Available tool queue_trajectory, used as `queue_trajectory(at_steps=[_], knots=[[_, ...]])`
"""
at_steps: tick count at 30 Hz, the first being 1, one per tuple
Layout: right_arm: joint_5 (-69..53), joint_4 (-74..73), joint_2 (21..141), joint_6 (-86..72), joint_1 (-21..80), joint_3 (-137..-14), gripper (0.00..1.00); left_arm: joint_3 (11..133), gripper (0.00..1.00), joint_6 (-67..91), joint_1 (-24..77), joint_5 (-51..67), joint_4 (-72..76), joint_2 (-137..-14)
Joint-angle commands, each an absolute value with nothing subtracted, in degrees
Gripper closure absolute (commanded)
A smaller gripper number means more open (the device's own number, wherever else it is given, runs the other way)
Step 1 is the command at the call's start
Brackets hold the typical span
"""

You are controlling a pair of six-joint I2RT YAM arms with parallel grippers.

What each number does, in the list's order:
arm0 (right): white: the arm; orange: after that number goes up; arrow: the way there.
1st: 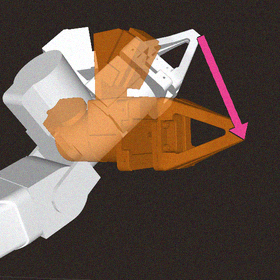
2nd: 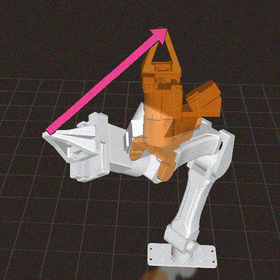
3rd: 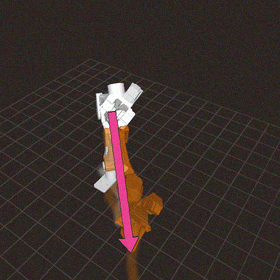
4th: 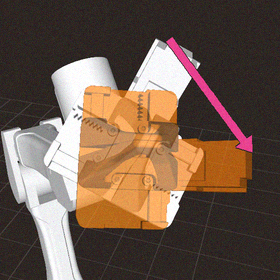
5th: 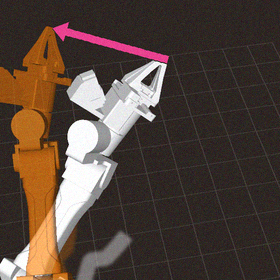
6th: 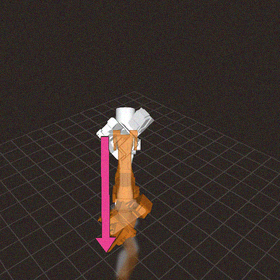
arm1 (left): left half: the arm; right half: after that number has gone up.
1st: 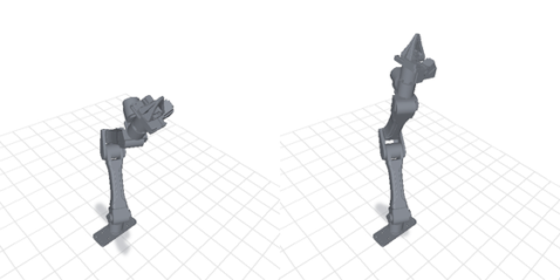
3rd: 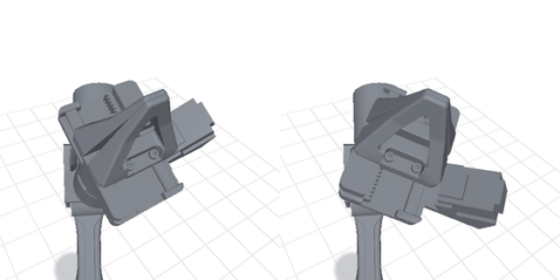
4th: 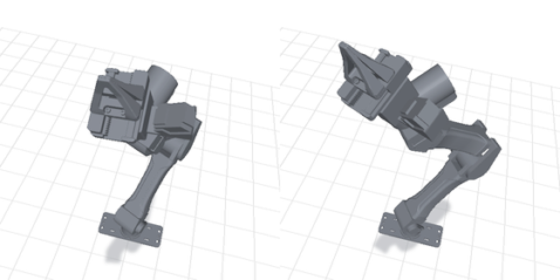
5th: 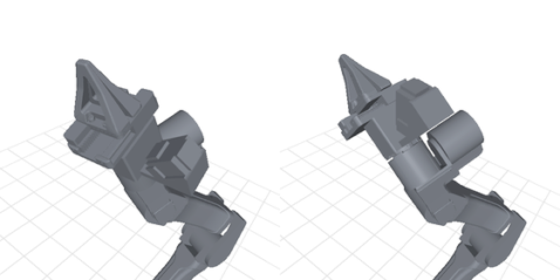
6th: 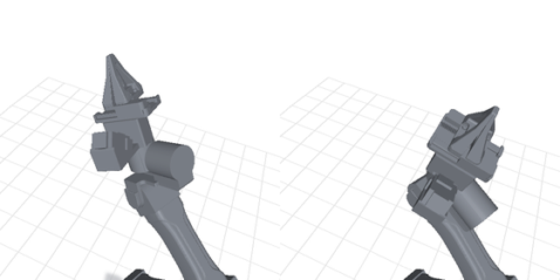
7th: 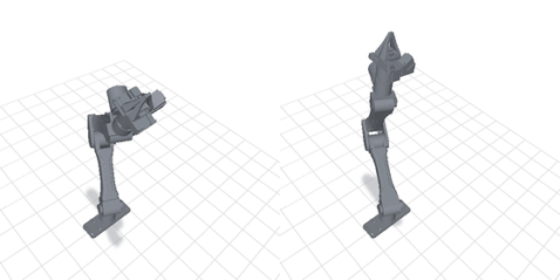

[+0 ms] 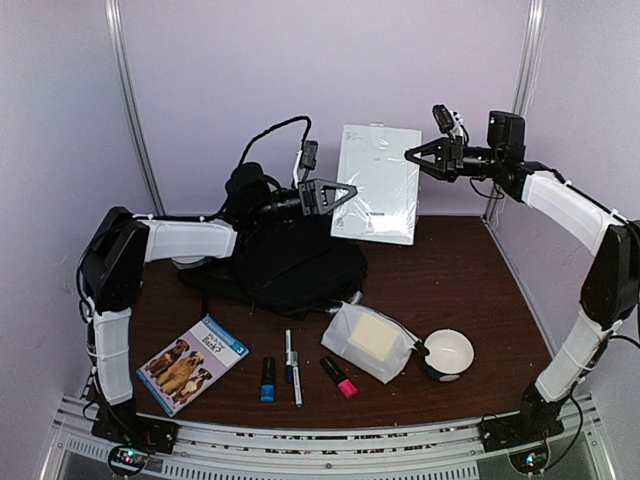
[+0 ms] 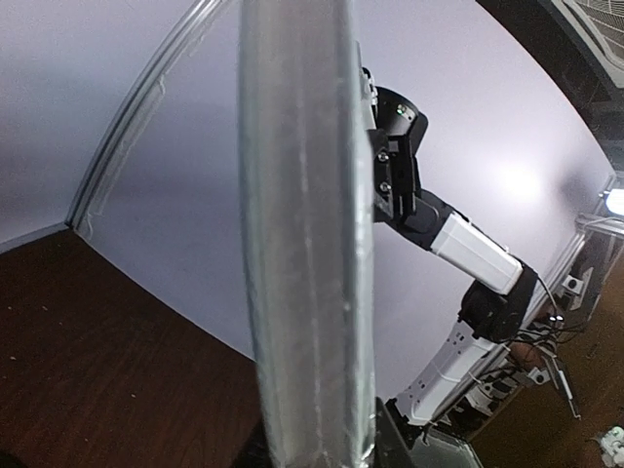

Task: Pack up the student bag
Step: Pass from the right arm to the left, then pass from the left arm to the right

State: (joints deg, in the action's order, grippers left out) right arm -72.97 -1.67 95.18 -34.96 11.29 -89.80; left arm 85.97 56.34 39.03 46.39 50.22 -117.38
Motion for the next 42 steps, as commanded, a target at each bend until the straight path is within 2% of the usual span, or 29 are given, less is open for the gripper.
queue_trajectory(at_steps=[1, 3, 4, 8, 10, 12, 16, 20, 24, 29, 32, 38, 42], knots=[[-70.08, -5.02, 93.78, -30.07, 11.56, -91.66, 1.00, 89.31, 0.90, 63.00, 39.38, 51.67, 59.64, -119.13], [-68.87, -5.49, 93.46, -29.74, 11.51, -91.88, 0.99, 89.47, 1.00, 65.13, 39.38, 51.30, 62.19, -119.30], [-68.48, -5.66, 93.25, -29.60, 11.51, -92.00, 0.93, 89.46, 1.00, 66.08, 39.39, 51.02, 63.09, -119.30], [-65.01, -7.38, 90.10, -27.57, 11.09, -89.80, 0.52, 89.63, 1.00, 69.62, 39.38, 48.59, 66.60, -118.38], [-62.18, -7.35, 87.69, -26.88, 10.59, -86.66, 0.37, 89.53, 1.00, 69.49, 39.45, 46.61, 66.92, -116.87], [-61.74, -6.59, 86.08, -27.29, 10.54, -83.42, 0.30, 89.57, 1.00, 67.38, 39.66, 44.37, 64.73, -114.96], [-62.81, -0.08, 84.28, -32.86, 10.92, -77.50, 0.25, 88.95, 1.00, 64.95, 39.86, 37.02, 61.85, -112.60], [-62.81, 10.40, 83.00, -39.73, 12.33, -71.98, 0.24, 89.73, 1.00, 67.43, 40.14, 31.23, 64.07, -113.25], [-63.27, 12.64, 83.56, -40.67, 14.34, -71.00, 0.24, 92.94, 1.00, 70.47, 40.74, 29.96, 65.56, -115.09], [-64.97, 21.91, 84.86, -47.28, 16.45, -70.42, 0.28, 95.35, 1.00, 73.17, 41.38, 29.40, 65.35, -116.43], [-66.06, 30.75, 85.76, -53.86, 17.48, -69.71, 0.37, 95.37, 1.00, 73.49, 41.71, 29.52, 64.67, -116.45], [-66.28, 34.97, 86.67, -57.94, 18.19, -68.98, 0.59, 95.03, 1.00, 73.65, 41.92, 29.79, 63.56, -116.45], [-66.43, 37.02, 86.28, -59.21, 18.19, -68.05, 0.79, 94.33, 1.00, 73.59, 41.92, 29.70, 63.20, -116.42]])
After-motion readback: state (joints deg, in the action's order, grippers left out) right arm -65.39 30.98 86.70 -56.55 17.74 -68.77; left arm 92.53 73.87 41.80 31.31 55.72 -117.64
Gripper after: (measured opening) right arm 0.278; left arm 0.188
